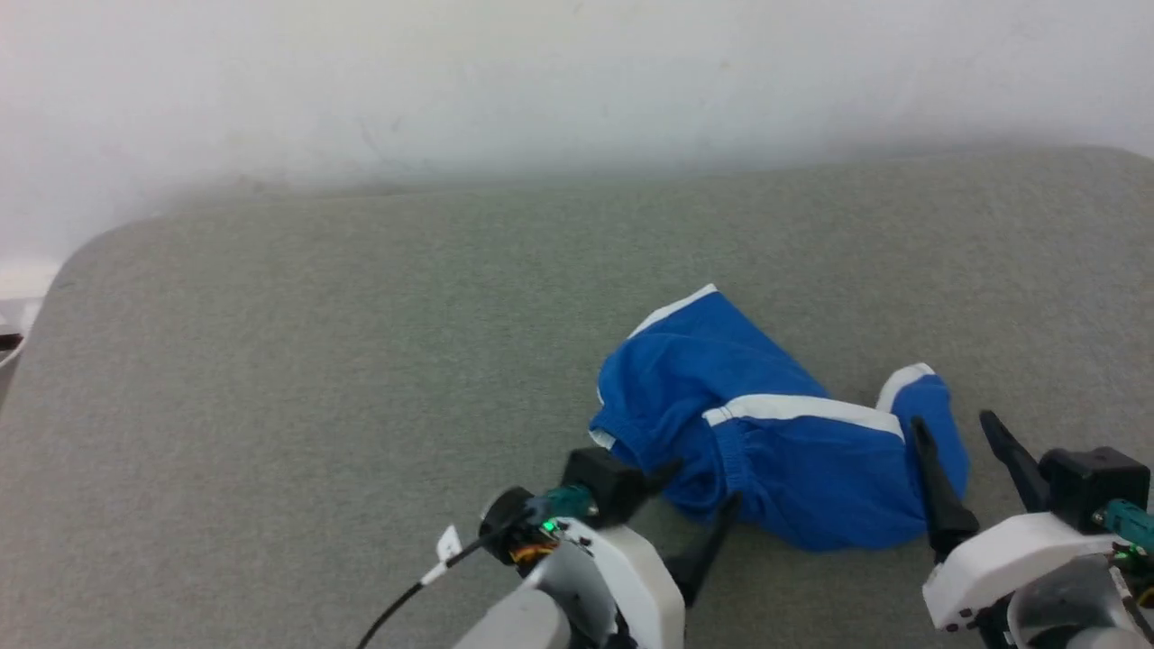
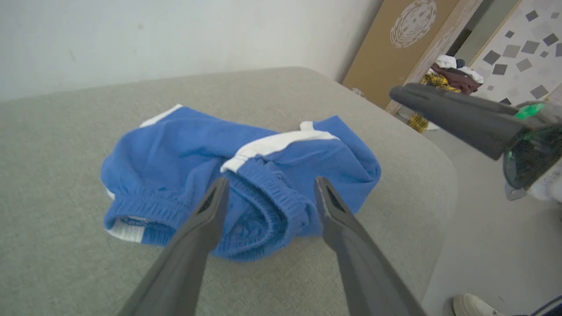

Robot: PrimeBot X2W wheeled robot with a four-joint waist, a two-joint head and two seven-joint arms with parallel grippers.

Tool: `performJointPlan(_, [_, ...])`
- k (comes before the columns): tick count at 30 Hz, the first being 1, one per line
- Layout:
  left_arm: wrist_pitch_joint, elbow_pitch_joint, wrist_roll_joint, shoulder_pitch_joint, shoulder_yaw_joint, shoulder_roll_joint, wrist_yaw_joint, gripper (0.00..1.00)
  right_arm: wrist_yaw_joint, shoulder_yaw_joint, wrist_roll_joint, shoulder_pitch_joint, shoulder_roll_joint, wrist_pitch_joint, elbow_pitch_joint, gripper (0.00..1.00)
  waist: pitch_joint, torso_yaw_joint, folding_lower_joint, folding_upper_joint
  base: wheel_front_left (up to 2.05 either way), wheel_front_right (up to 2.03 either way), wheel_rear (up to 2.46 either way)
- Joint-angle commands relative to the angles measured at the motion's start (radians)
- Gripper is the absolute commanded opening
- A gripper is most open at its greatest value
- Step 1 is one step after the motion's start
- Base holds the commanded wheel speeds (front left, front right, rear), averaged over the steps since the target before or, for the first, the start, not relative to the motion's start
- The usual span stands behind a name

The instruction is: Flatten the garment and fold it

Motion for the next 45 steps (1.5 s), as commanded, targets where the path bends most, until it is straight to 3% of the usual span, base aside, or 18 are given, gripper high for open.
performJointPlan(1, [0.019, 0.014, -0.018, -0.017, -0.015, 0.000, -0.006, 1.00, -0.001, 0.006, 0.007, -0.017, 0.002, -0.008, -0.001, 1.00, 0.023, -0.044, -0.0001, -0.0001, 0.00, 0.00, 0.00])
performJointPlan(7, [0.113, 0.097, -0.085, -0.086, -0.113, 0.000, -0.014, 1.00, -0.001, 0.034, 0.022, -0.035, 0.002, -0.020, 0.014, 1.00, 0.050, -0.089, -0.0001, -0.0001, 0.00, 0.00, 0.00])
performJointPlan(13, [0.130, 0.190, -0.086, -0.151, -0.139, 0.000, 0.036, 1.00, -0.001, 0.051, 0.034, -0.046, 0.002, -0.031, 0.029, 1.00, 0.067, -0.106, -0.0001, -0.0001, 0.00, 0.00, 0.00])
performJointPlan(14, [0.133, 0.205, -0.088, -0.160, -0.143, 0.000, 0.042, 0.95, -0.001, 0.053, 0.036, -0.047, 0.002, -0.032, 0.031, 1.00, 0.069, -0.107, -0.0001, -0.0001, 0.00, 0.00, 0.00])
performJointPlan(15, [0.138, 0.218, -0.090, -0.167, -0.148, 0.000, 0.044, 0.29, -0.001, 0.056, 0.043, -0.050, 0.002, -0.034, 0.033, 1.00, 0.071, -0.106, -0.0001, -0.0001, 0.00, 0.00, 0.00])
performJointPlan(16, [0.142, 0.231, -0.091, -0.173, -0.154, 0.000, 0.044, 0.00, -0.001, 0.058, 0.049, -0.052, 0.002, -0.036, 0.035, 1.00, 0.072, -0.105, -0.0001, -0.0001, 0.00, 0.00, 0.00])
performJointPlan(21, [0.134, 0.268, -0.093, -0.165, -0.145, 0.032, 0.059, 0.00, -0.001, 0.059, 0.055, -0.057, 0.002, -0.036, 0.041, 1.00, 0.068, -0.091, -0.0001, -0.0001, 0.00, 0.00, 0.00])
performJointPlan(31, [0.049, 0.154, -0.162, 0.000, 0.039, 0.233, 0.241, 0.00, -0.001, 0.029, 0.040, -0.035, 0.002, 0.007, 0.049, 1.00, 0.029, -0.035, -0.0001, -0.0001, 0.00, 0.00, 0.00])
performJointPlan(37, [0.043, 0.051, -0.210, 0.096, 0.099, 0.278, 0.297, 0.00, -0.001, 0.043, 0.037, -0.018, 0.002, 0.055, 0.040, 1.00, 0.016, 0.011, -0.0001, -0.0001, 0.00, 0.00, 0.00])
performJointPlan(38, [0.042, 0.038, -0.218, 0.110, 0.104, 0.277, 0.302, 0.06, -0.001, 0.046, 0.036, -0.016, 0.002, 0.060, 0.036, 1.00, 0.014, 0.018, -0.0001, -0.0001, 0.00, 0.00, 0.00])
performJointPlan(40, [0.037, 0.016, -0.234, 0.137, 0.111, 0.277, 0.307, 0.50, -0.001, 0.054, 0.032, -0.013, 0.002, 0.071, 0.030, 1.00, 0.007, 0.033, -0.0001, -0.0001, 0.00, 0.00, 0.00])
performJointPlan(41, [0.028, 0.004, -0.244, 0.151, 0.118, 0.275, 0.306, 1.00, -0.001, 0.057, 0.030, -0.012, 0.002, 0.075, 0.025, 1.00, 0.003, 0.040, -0.0001, -0.0001, 0.00, 0.00, 0.00])
performJointPlan(45, [-0.053, -0.041, -0.281, 0.205, 0.176, 0.276, 0.315, 1.00, -0.001, 0.066, 0.021, -0.005, 0.002, 0.090, 0.010, 1.00, -0.016, 0.068, -0.0001, -0.0001, 0.00, 0.00, 0.00])
